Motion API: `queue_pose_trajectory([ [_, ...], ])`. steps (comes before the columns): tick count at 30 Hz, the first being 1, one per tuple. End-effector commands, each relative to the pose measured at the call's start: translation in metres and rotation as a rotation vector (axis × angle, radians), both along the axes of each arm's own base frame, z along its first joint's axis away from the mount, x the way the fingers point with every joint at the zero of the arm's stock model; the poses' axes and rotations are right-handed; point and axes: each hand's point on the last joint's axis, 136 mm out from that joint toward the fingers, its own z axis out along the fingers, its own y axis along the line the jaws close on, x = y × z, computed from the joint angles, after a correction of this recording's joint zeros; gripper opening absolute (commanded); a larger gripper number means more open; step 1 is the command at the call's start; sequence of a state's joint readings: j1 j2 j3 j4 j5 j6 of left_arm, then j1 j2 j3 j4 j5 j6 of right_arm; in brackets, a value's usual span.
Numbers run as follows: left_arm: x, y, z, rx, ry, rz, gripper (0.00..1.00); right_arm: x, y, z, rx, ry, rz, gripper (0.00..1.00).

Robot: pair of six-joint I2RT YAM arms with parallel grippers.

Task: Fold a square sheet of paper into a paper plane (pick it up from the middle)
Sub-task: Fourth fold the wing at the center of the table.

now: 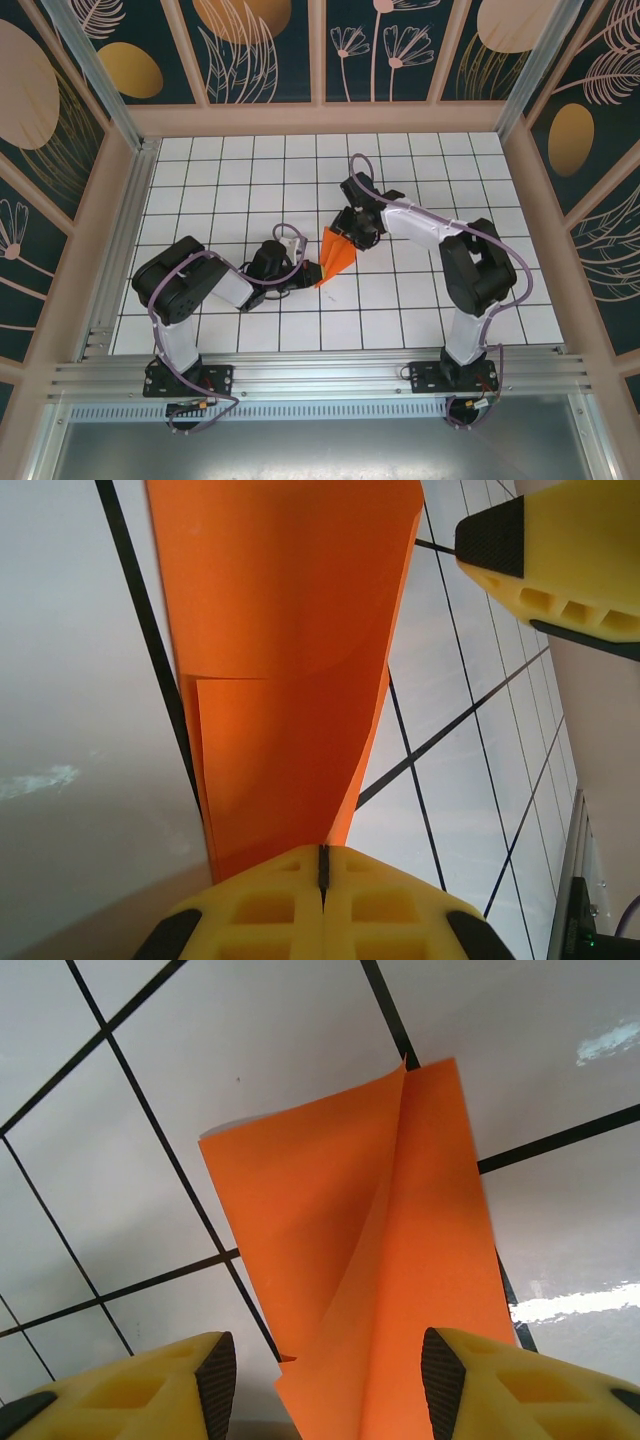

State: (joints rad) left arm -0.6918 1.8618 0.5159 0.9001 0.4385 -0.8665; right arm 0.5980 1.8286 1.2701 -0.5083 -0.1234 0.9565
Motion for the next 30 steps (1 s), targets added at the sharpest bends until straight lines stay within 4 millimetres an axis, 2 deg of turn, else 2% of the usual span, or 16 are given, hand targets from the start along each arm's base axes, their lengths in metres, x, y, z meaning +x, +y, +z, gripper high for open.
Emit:
queue_pose_trajectory([
  [1, -0.002, 0.003, -0.01, 0.008, 0.016, 0.0, 0.0, -0.007, 0.003, -0.005, -0.032, 0.048, -0.031, 0.54],
  [10, -0.002, 0.004, -0.013, 0.027, 0.005, -0.007, 0.0, -0.011, 0.008, -0.02, -0.067, 0.111, -0.052, 0.53],
  [17, -0.003, 0.003, -0.014, 0.033, 0.003, -0.018, 0.0, -0.011, 0.009, -0.023, -0.094, 0.122, -0.054, 0.39],
  [22, -0.003, 0.003, -0.014, 0.033, -0.002, -0.026, 0.0, -0.011, 0.01, -0.022, -0.113, 0.131, -0.049, 0.36],
  [24, -0.004, 0.002, -0.014, 0.034, -0.003, -0.032, 0.0, -0.01, 0.011, -0.023, -0.115, 0.134, -0.044, 0.4],
  [27, -0.004, 0.002, -0.014, 0.035, -0.007, -0.036, 0.0, -0.009, 0.013, -0.022, -0.113, 0.131, -0.039, 0.55],
  [30, -0.004, 0.002, -0.015, 0.036, -0.006, -0.04, 0.0, -0.008, 0.014, -0.024, -0.123, 0.139, -0.032, 0.58],
])
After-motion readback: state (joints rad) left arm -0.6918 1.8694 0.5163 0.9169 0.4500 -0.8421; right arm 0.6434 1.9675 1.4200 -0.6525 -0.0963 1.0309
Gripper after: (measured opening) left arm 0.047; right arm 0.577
